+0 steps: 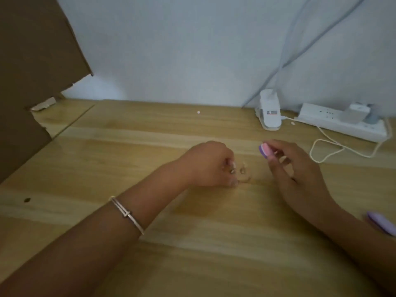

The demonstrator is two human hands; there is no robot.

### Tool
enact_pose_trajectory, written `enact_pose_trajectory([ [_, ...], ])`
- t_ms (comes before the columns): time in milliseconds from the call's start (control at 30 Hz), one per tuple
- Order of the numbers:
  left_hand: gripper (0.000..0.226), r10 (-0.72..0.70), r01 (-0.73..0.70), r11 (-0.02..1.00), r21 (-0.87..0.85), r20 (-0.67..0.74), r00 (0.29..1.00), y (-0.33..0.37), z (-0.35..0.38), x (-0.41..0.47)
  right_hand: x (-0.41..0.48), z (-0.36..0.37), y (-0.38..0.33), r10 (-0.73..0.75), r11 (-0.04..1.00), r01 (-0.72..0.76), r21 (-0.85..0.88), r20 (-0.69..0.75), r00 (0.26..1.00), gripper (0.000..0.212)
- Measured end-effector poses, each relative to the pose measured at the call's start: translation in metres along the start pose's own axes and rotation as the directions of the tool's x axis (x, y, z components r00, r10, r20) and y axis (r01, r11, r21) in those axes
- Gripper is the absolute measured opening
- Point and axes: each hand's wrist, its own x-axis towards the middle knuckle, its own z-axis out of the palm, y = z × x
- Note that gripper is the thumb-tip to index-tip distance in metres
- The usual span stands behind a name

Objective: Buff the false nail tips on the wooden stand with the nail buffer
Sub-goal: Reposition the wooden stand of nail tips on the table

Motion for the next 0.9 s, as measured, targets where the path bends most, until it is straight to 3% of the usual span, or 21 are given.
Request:
enact_pose_trajectory([
  [167, 0.044, 0.09, -0.092, 0.995, -0.032, -0.045, 0.995, 0.07, 0.027, 0.011, -0.014, -0.029, 0.003, 0.006, 1.0, -0.006, 0.014, 0.034, 0.999, 0.019],
  [267, 0.081, 0.044, -0.054, 0.988, -0.142, -0.075, 0.996, 0.066, 0.027, -0.002, -0.031, -0.044, 0.009, 0.02, 1.0, -0.02, -0.006, 0.015, 1.0, 0.024],
  [333, 0.092, -0.03, 0.014, 0.979, -0.202, -0.074, 0.997, 0.048, 0.021, -0.018, -0.042, -0.054, 0.012, 0.04, 0.999, -0.04, 0.005, 0.008, 0.999, 0.027],
  [467, 0.061, -0.153, 0.125, 0.906, -0.405, -0.036, 0.988, 0.01, 0.022, -0.052, -0.055, -0.063, 0.016, 0.063, 0.998, -0.063, 0.027, -0.013, 0.998, 0.019],
  [567, 0.034, -0.201, 0.055, 0.787, -0.615, -0.17, 0.965, 0.011, 0.032, -0.057, -0.059, -0.058, 0.015, 0.083, 0.994, -0.083, 0.066, 0.007, 0.997, 0.018],
  [633, 0.028, -0.205, 0.013, 0.754, -0.657, -0.216, 0.955, 0.019, 0.037, -0.053, -0.063, -0.055, 0.014, 0.047, 0.998, -0.049, 0.042, 0.034, 0.998, 0.021],
  [767, 0.017, -0.209, -0.01, 0.813, -0.582, -0.309, 0.928, 0.029, 0.046, -0.049, -0.071, -0.054, 0.012, -0.066, 0.995, 0.065, -0.071, -0.009, 0.998, 0.025],
  [833, 0.014, -0.194, 0.005, 0.905, -0.426, -0.403, 0.894, 0.035, 0.047, -0.052, -0.072, -0.054, 0.01, -0.069, 0.995, 0.068, -0.073, -0.015, 0.998, 0.025],
  [900, 0.013, -0.07, -0.026, 0.985, -0.171, -0.533, 0.843, 0.042, 0.044, -0.057, -0.071, -0.054, 0.008, -0.053, 0.997, 0.052, -0.061, -0.016, 0.998, 0.022],
])
